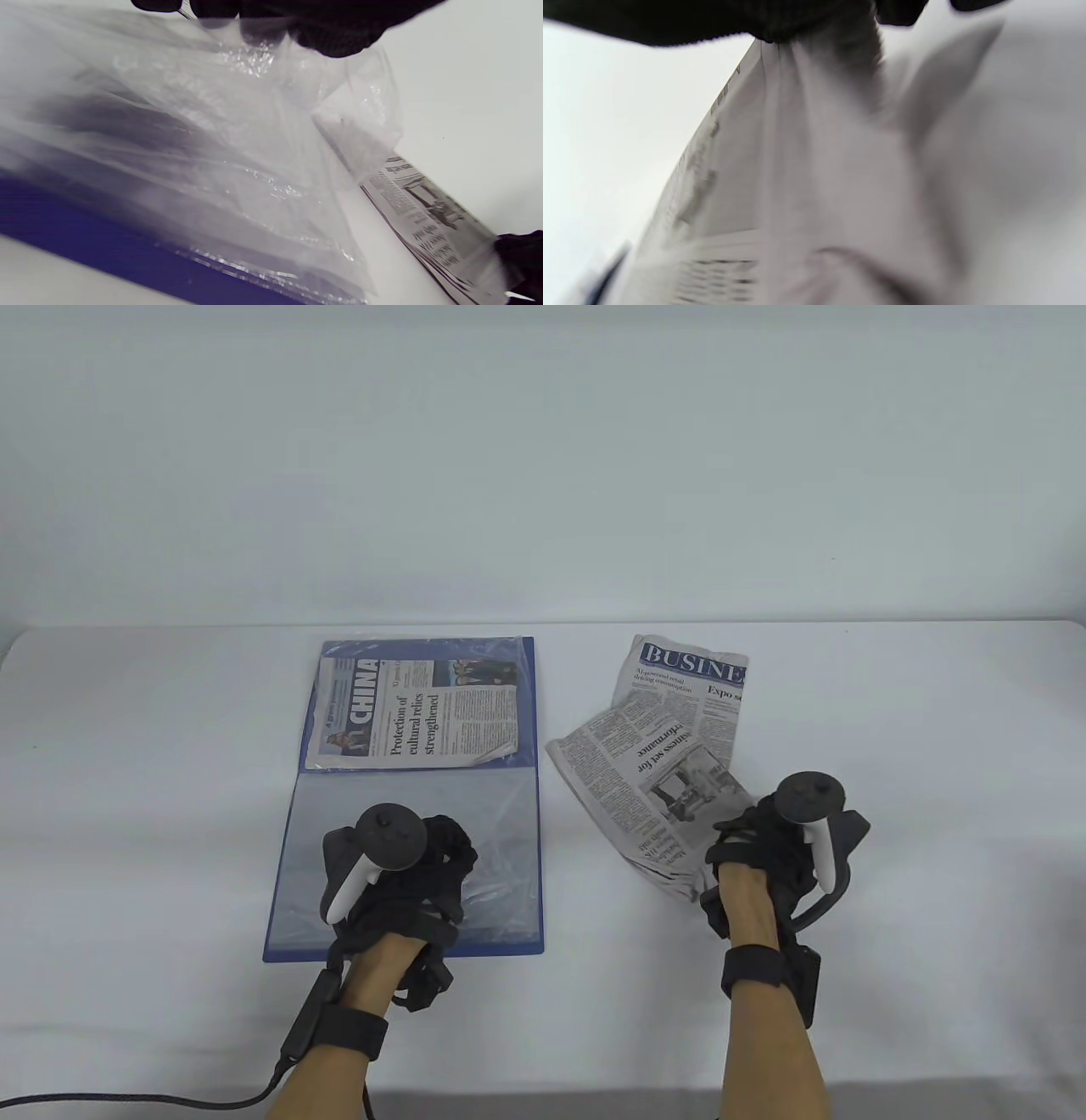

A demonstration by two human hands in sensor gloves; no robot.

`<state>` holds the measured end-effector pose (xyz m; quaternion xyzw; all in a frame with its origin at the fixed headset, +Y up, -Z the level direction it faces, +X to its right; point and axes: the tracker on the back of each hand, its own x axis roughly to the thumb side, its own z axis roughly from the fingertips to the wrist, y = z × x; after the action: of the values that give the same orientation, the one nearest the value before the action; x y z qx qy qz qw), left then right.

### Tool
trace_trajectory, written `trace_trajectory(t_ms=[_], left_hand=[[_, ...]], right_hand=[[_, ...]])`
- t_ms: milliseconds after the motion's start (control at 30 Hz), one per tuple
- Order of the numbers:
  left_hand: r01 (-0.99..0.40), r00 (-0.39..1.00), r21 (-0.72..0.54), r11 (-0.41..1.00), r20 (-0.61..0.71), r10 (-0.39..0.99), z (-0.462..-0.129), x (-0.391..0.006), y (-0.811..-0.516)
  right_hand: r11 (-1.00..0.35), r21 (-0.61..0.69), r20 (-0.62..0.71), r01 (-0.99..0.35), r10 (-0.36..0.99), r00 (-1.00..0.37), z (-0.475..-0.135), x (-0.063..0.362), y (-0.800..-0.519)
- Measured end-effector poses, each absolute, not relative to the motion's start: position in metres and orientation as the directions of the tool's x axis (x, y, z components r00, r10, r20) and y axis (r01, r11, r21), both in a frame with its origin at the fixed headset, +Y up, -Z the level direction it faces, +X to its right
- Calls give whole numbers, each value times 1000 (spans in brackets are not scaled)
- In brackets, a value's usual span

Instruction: Insert newspapers into folder

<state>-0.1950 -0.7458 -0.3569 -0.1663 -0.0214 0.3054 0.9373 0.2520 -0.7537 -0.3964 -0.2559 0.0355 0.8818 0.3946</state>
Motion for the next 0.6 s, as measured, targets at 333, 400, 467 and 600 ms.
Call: trace_trajectory(t_ms=[333, 400, 467, 600], left_hand=[[-577, 805, -316, 753, -60, 591, -357, -195, -745], [-578, 804, -314, 754, -60, 591, -357, -195, -746], [-576, 805, -313, 755, -60, 590, -357, -195, -746], [-574, 808, -314, 756, -65, 586, -356, -196, -746]], right_hand=[[-462, -69, -302, -884, 855, -423, -382, 263, -699], [-419, -39, -297, -907, 872, -390, -381, 259, -700], [-357, -17, -304, -934, 892, -335, -383, 254, -704], [-311, -4, -310, -950, 904, -295, -384, 248, -709]])
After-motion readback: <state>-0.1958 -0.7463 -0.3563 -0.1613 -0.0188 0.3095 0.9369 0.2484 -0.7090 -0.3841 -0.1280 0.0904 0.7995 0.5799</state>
